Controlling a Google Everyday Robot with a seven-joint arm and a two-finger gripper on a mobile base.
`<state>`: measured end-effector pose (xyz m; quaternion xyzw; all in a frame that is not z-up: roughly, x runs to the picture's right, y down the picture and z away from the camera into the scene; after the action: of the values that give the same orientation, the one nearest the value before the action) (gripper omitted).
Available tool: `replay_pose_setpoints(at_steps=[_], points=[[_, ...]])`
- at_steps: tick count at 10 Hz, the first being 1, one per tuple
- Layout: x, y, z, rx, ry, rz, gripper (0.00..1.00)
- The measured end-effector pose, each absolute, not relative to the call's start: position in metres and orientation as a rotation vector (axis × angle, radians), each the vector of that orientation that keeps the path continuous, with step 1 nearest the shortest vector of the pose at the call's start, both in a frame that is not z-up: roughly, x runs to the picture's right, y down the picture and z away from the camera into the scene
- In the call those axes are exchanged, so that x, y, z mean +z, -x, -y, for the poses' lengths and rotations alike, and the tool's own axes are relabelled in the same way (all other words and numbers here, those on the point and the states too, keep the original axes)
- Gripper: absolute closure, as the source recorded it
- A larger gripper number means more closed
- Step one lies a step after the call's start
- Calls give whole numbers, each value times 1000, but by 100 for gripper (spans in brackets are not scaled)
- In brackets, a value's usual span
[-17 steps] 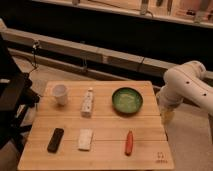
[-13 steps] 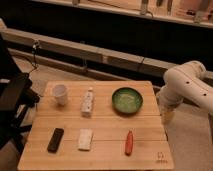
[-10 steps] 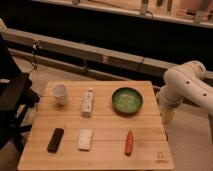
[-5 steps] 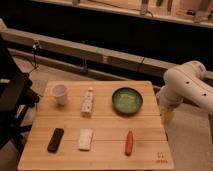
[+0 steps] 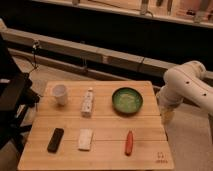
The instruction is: Pick up the ceramic bowl
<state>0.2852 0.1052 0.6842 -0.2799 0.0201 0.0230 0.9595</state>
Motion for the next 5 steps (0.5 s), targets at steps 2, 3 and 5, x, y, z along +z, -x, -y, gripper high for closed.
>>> replay_pose_setpoints(at_steps=[2, 3, 5], points=[[686, -286, -103, 47, 565, -42, 20], [692, -284, -97, 41, 563, -44, 20], [693, -282, -97, 38, 565, -46, 20]])
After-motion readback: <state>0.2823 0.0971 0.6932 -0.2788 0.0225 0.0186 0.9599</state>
